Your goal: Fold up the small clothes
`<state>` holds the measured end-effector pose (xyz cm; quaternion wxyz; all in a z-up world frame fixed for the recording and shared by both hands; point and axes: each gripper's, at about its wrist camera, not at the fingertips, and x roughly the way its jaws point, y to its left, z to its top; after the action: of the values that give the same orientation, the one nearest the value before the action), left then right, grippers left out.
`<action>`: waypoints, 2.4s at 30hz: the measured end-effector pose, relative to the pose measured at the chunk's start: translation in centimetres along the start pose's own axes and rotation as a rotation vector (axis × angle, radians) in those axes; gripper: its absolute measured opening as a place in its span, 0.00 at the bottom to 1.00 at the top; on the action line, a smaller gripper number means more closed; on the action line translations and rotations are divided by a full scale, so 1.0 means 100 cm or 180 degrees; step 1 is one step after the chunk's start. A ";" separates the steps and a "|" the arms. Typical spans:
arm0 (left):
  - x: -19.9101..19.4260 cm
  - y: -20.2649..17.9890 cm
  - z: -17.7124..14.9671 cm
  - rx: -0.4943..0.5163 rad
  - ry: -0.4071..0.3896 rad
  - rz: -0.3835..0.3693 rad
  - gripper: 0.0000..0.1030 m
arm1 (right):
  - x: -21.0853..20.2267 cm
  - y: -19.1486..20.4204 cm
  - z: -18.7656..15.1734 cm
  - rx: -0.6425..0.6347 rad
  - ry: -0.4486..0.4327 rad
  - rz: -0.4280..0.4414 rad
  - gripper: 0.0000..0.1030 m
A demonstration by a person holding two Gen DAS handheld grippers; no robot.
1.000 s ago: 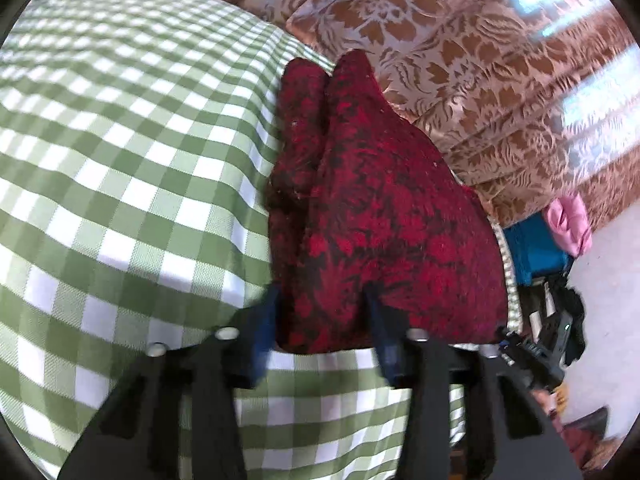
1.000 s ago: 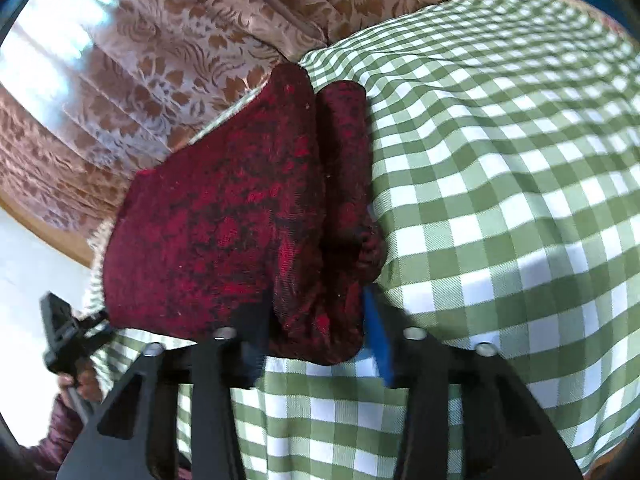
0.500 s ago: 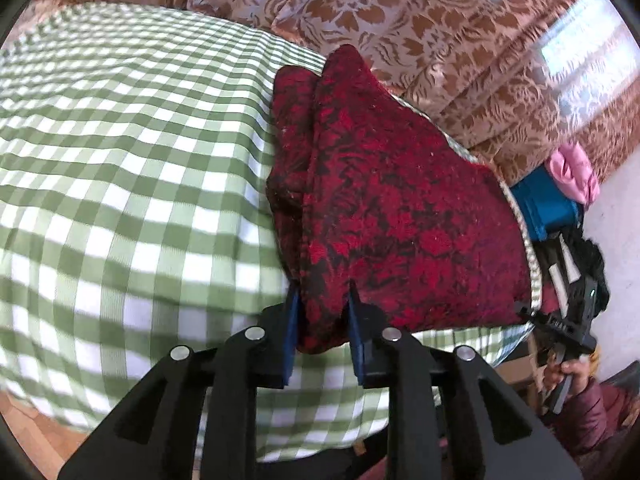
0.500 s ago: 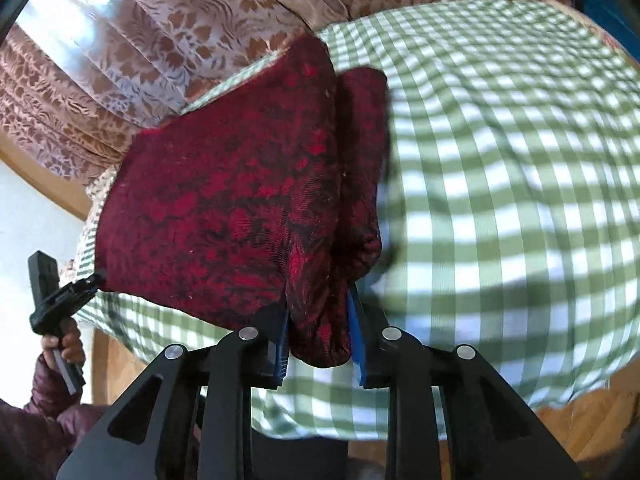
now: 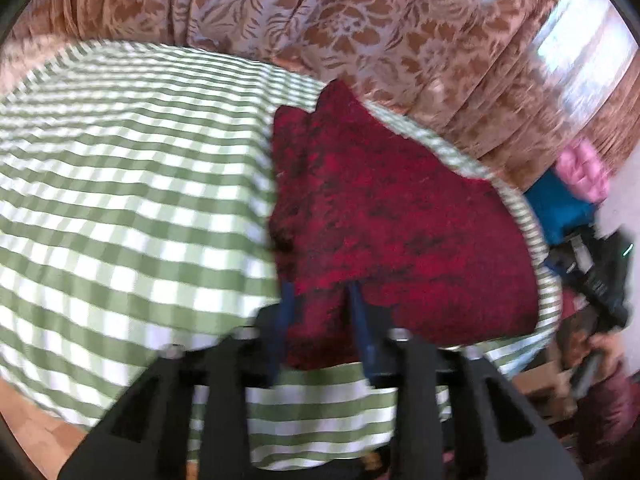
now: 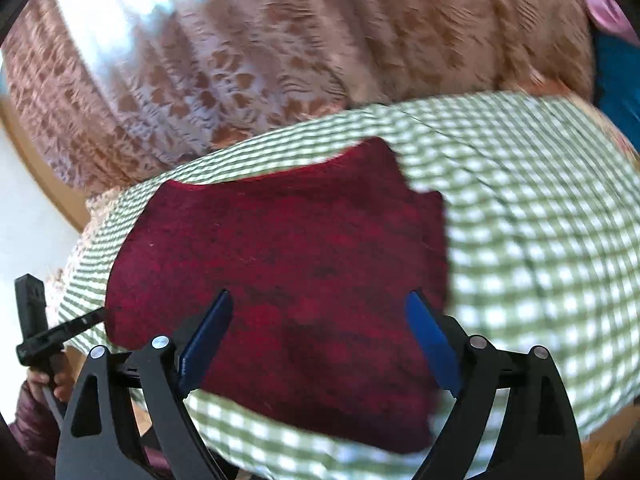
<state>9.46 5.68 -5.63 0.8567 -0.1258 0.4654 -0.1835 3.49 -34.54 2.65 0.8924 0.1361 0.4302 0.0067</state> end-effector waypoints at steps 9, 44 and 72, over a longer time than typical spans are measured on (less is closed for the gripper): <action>-0.008 -0.004 -0.007 0.0136 -0.0085 0.0235 0.28 | 0.053 -0.011 -0.026 -0.0236 0.0244 -0.0418 0.85; 0.058 -0.016 0.118 0.0035 0.0026 0.0231 0.67 | 0.056 -0.018 -0.027 -0.0031 0.0117 -0.0146 0.97; 0.082 -0.041 0.102 0.0369 0.0031 0.0516 0.19 | 0.012 -0.045 0.003 0.0270 -0.0224 0.0433 0.87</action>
<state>21.34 -1.06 -4.74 0.8723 -0.0369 0.4668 -0.1409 3.99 -38.81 0.77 0.8978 0.2028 0.3883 0.0443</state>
